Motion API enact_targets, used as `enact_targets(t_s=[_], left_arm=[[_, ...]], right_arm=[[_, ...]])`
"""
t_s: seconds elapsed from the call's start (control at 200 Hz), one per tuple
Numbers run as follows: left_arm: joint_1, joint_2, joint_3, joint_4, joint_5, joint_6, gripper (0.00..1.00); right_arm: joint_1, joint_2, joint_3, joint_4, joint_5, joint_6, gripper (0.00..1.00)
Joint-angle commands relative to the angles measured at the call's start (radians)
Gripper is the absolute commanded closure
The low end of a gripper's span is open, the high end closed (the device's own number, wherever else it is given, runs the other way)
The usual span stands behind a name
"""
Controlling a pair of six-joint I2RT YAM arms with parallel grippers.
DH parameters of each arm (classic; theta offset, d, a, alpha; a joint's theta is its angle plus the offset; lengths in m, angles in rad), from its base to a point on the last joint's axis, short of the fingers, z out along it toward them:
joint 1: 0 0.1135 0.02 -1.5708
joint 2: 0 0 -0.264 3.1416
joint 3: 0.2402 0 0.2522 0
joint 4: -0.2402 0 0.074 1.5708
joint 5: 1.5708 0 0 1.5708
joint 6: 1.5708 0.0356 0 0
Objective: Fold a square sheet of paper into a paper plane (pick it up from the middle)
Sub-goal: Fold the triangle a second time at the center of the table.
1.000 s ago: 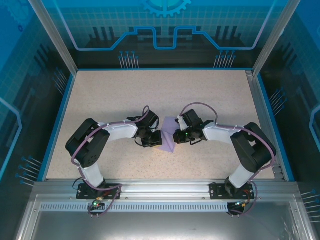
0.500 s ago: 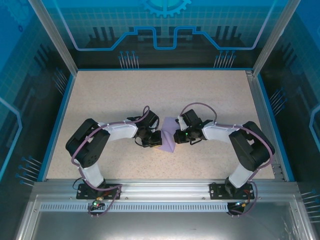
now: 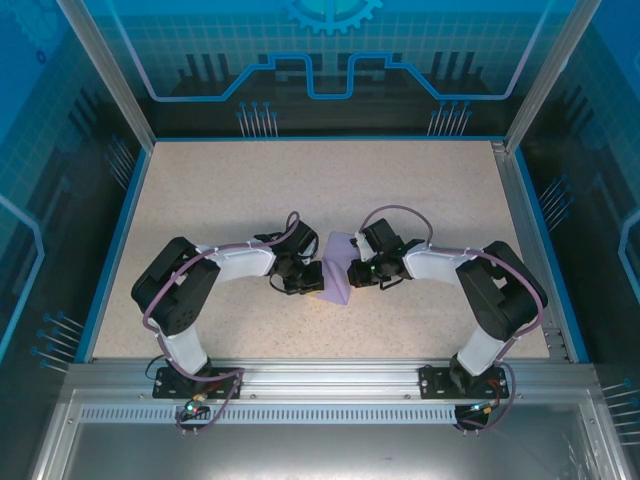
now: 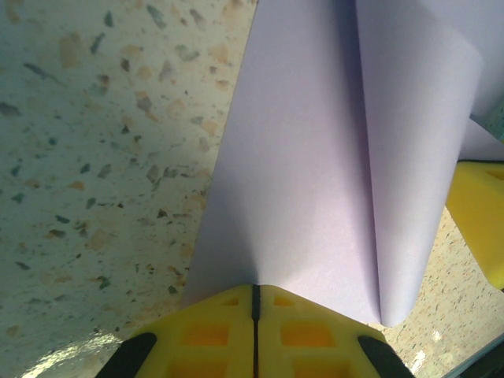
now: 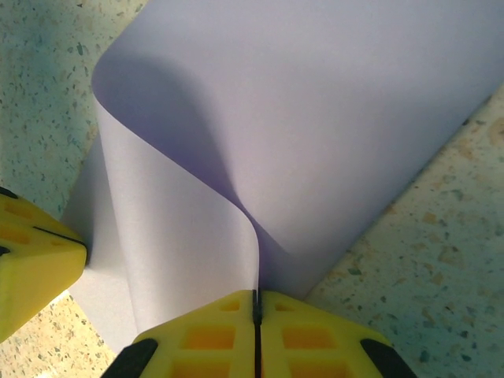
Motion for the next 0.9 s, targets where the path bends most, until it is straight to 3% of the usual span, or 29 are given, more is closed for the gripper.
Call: enact_targets(t_s=[0.0, 0.895], left_arm=[[0.004, 0.022, 0.011, -0.046, -0.011, 0.016, 0.91], [0.005, 0.028, 0.021, -0.043, 0.000, 0.016, 0.91]], right_arm=[[-0.016, 0.008, 0.029, -0.030, 0.013, -0.009, 0.92], [-0.016, 0.031, 0.051, -0.055, 0.024, -0.005, 0.92]])
